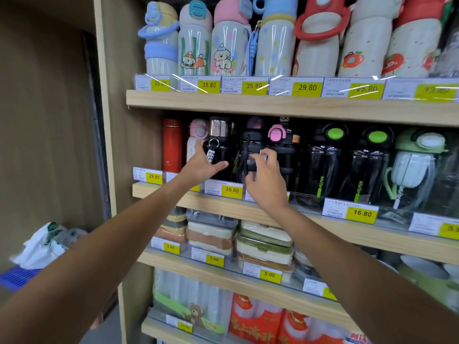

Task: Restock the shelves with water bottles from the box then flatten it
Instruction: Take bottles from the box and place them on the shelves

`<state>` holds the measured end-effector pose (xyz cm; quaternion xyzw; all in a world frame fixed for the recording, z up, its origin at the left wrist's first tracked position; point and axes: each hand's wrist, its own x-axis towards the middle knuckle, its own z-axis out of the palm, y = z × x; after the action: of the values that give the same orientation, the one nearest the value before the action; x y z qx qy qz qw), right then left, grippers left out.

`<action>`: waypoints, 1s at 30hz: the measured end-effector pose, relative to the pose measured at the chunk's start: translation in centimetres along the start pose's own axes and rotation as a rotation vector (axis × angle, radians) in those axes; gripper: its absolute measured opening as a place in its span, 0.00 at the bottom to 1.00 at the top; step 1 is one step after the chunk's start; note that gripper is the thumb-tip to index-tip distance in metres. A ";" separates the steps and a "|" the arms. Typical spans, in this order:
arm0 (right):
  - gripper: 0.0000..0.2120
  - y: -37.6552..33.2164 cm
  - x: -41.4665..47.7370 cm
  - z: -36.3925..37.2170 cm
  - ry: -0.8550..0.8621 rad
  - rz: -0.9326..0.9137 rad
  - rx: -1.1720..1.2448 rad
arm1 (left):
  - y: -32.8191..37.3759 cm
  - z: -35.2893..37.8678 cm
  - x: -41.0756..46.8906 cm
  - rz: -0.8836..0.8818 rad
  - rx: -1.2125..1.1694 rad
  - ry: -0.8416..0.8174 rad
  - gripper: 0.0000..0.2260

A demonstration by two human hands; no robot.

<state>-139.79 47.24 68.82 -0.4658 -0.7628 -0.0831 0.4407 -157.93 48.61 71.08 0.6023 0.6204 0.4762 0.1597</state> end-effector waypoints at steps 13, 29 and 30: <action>0.19 3.2 -4.9 -8.6 -0.108 0.004 0.141 | 4.5 7.2 -8.9 -0.092 0.171 0.429 0.43; 0.12 24.1 -29.8 -33.6 -0.073 0.608 0.129 | 24.2 36.5 -34.1 0.146 -0.306 -0.360 0.16; 0.11 25.9 -31.9 -35.5 -0.071 0.650 0.119 | 25.4 38.9 -35.9 0.137 -0.334 -0.431 0.16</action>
<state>-92.71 22.12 58.74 -0.6607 -0.5927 0.1228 0.4440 -104.76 27.22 58.25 0.6957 0.4426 0.4424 0.3525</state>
